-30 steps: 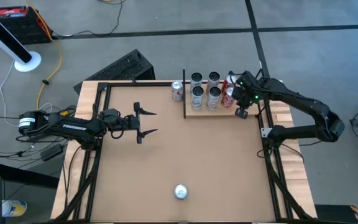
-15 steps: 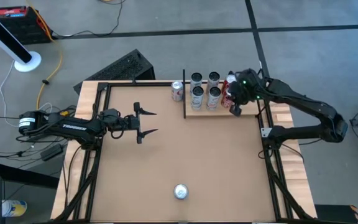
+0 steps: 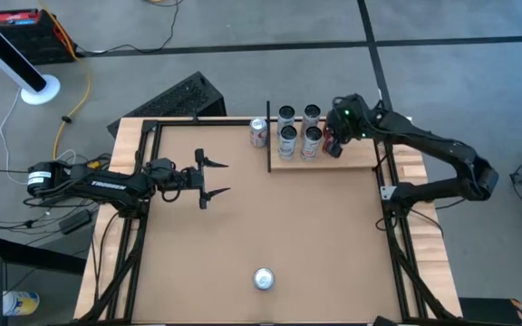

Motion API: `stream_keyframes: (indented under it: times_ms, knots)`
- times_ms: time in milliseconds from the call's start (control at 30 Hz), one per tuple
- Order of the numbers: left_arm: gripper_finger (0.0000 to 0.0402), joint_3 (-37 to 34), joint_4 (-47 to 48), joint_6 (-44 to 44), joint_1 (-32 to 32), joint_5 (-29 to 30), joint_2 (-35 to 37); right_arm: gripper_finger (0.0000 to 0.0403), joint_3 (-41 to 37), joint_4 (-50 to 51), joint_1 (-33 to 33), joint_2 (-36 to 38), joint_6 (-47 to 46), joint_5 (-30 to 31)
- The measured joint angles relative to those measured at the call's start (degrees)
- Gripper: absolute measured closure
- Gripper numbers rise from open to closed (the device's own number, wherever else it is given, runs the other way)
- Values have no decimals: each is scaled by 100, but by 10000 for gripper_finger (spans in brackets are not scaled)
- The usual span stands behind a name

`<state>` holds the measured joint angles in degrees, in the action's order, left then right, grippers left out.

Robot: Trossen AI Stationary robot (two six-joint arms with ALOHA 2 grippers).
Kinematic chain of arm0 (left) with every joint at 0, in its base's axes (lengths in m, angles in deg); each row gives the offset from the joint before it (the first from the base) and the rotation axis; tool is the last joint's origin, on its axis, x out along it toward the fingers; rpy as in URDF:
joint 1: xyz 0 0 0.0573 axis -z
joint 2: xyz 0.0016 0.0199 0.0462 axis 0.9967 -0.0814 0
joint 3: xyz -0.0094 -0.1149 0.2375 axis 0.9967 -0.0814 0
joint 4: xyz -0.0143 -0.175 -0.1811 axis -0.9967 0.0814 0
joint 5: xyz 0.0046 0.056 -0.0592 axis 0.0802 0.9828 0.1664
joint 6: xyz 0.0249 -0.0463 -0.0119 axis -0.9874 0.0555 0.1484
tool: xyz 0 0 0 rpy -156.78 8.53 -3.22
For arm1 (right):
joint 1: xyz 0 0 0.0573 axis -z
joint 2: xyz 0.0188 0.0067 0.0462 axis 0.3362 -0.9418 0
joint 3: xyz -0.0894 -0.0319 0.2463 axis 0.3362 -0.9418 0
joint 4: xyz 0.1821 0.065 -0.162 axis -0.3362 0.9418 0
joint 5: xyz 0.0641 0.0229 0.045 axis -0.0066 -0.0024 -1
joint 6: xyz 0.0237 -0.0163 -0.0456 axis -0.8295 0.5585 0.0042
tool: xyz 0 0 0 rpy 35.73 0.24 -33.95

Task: Place canned beverage on shelf
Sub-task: Put the red soda can on the shelf

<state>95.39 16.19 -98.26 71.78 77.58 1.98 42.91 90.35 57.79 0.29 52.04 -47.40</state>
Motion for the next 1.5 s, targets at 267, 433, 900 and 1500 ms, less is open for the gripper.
stream_keyframes:
  times_ms: [267, 433, 900, 1500]
  knots:
    - [81, 0, 1, -3, -1, 0, 0, 384, 0, 1, 103, -73, 71, 9]
    - [81, 0, 3, -3, -1, 0, 0, 384, 0, 39, 101, -71, 99, 1]
    - [81, 0, 34, -8, -1, 2, 0, 385, 0, 189, 84, -69, 102, -55]
    - [81, 0, 36, -8, 0, 2, 0, 384, 0, 346, 84, 48, 106, -334]
